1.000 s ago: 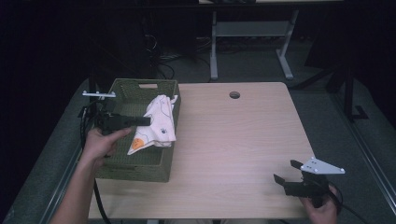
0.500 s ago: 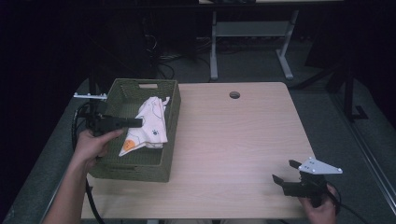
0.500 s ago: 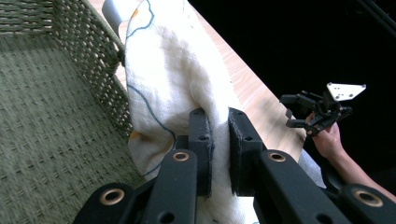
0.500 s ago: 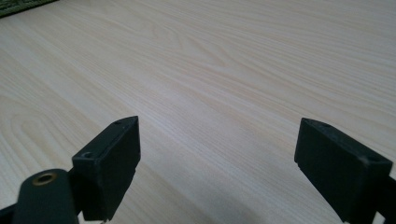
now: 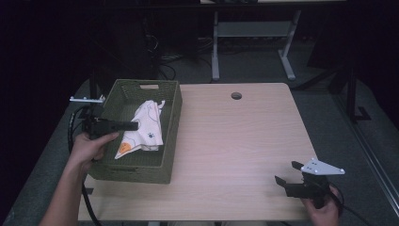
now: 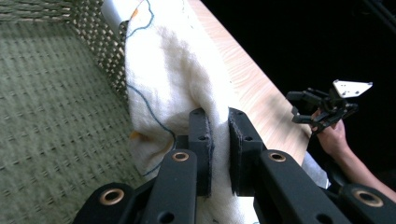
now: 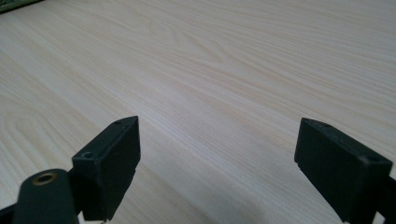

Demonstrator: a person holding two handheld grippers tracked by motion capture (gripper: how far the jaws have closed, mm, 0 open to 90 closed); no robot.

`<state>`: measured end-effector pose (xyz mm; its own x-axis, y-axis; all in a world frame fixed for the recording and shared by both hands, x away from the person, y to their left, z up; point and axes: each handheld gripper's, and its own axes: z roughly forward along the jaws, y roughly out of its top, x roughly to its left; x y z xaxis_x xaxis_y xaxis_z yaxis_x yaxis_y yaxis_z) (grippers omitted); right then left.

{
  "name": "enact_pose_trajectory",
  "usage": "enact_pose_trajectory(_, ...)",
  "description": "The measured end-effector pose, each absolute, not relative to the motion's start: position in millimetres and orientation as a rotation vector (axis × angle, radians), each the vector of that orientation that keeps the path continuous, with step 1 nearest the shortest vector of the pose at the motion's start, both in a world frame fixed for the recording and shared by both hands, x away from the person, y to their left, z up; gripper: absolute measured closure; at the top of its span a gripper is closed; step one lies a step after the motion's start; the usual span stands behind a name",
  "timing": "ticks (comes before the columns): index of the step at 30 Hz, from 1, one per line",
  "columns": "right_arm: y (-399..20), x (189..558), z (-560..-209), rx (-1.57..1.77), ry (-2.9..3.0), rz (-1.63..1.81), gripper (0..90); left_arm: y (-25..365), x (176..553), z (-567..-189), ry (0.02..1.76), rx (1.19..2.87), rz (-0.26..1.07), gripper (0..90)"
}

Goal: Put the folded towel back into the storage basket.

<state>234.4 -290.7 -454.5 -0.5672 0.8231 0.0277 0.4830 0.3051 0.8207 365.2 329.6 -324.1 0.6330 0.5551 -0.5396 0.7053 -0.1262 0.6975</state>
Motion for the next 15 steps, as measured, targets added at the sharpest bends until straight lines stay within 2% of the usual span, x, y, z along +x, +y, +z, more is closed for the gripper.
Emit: enact_pose_trajectory(15, -293, 238, -456, 1.179, 2.183, 1.156, 13.9, 331, 379, -330, 1.032, 1.829, -0.171, 81.8)
